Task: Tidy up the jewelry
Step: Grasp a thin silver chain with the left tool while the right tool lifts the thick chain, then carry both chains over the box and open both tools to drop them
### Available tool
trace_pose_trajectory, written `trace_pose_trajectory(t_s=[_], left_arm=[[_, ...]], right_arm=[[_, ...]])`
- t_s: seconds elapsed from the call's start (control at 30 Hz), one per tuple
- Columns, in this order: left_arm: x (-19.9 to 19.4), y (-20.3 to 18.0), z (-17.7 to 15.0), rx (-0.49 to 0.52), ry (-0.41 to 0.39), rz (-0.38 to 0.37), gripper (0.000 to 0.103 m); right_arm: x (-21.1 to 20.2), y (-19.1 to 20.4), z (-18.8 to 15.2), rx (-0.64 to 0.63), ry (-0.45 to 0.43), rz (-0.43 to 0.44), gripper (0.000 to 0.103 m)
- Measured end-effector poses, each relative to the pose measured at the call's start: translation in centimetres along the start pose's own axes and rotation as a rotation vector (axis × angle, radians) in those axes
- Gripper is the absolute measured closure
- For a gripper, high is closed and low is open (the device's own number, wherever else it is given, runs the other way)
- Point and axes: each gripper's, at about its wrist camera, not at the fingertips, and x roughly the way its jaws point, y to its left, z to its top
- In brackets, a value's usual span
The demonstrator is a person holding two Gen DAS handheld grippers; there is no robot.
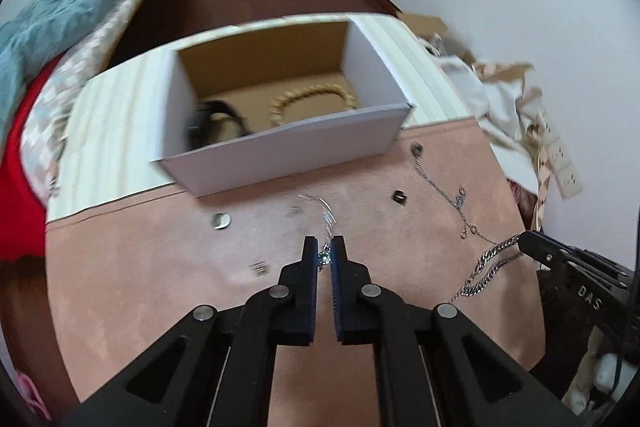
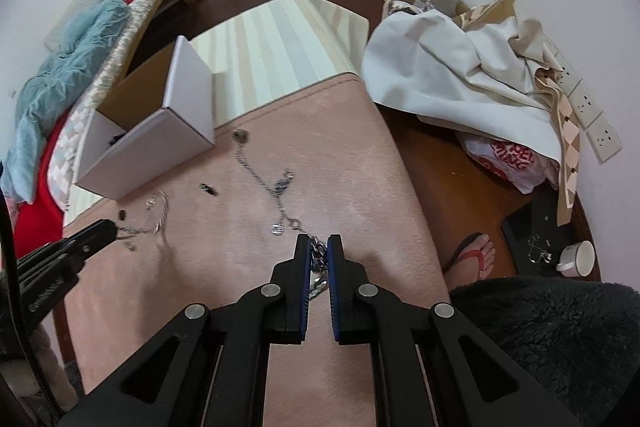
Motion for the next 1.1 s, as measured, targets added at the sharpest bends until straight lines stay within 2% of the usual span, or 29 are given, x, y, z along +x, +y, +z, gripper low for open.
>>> trace_pose_trajectory(t_s=[0.3,0.53,0.87,0.97,1.1], left_arm=[[-4.3,3.0,-0.7,-0.072,-0.053,-0.017,0.099],[-8.3,3.6,0.3,-0.075,-0.116,-0.042,0.099],[-12.8,4.3,5.9,-0.057,-0.223,-0.066,0.099],[-12.5,4.9,7.9,-0.057,-0.230,-0.056,0.099],[-10.7,6.4,10.2,-0.083,-0.197,-0.077,0.099]], right_arm=[[-2.4,2.0,0.3,-0.036,-0.010,0.088,0.095],[-5.8,4.6,1.6,-0.102,-0.045,0.165,0.095],[-10.1,9.8,7.0,-0.213,-0.115,0.247,0.095],[-10.3,11.6,9.4,-0.248,-0.133,0.254,0.095],[-8.8,13.9,12.7,-0.277,-0.117,0.261,0.095]])
